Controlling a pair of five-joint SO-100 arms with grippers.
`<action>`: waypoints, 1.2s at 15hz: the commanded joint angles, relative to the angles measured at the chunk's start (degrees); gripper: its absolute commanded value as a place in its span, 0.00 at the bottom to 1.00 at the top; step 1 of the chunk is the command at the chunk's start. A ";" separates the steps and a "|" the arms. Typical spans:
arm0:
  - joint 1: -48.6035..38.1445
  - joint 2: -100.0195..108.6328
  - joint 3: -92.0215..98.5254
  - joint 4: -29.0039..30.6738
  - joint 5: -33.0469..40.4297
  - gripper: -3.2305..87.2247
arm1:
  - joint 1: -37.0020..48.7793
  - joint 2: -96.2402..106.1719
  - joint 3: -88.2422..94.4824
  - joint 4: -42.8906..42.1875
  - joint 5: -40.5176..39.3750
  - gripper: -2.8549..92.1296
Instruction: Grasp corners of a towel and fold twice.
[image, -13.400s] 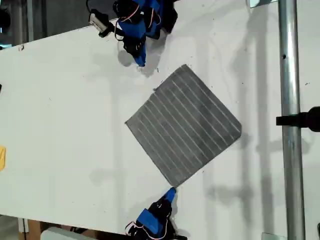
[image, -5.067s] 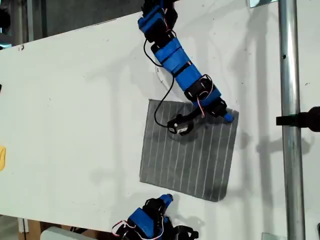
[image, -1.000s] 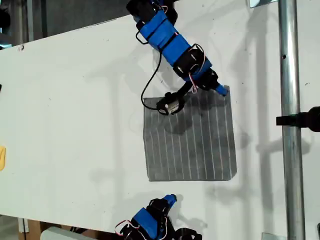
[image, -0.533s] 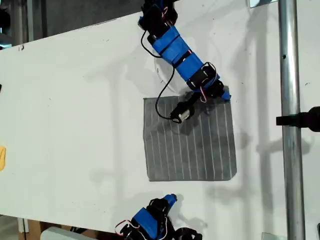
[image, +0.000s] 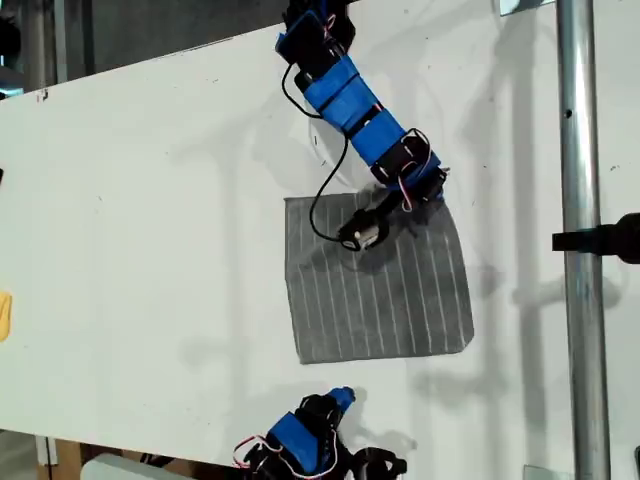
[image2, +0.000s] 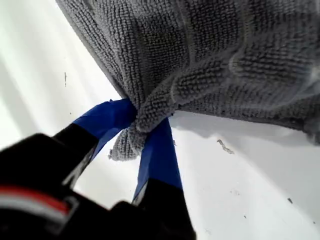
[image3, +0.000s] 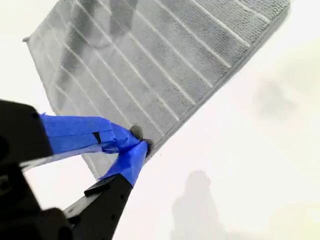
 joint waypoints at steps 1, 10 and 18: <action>-0.09 -9.76 -13.36 3.96 -1.05 0.00 | 1.14 0.00 -2.02 -1.41 -0.79 0.03; 9.05 -47.90 -61.26 8.09 11.69 0.28 | 1.76 -1.05 -1.05 -3.96 -1.14 0.03; 10.81 -61.35 -65.48 -0.53 21.09 0.39 | 1.49 -1.41 -1.05 -4.92 -0.88 0.03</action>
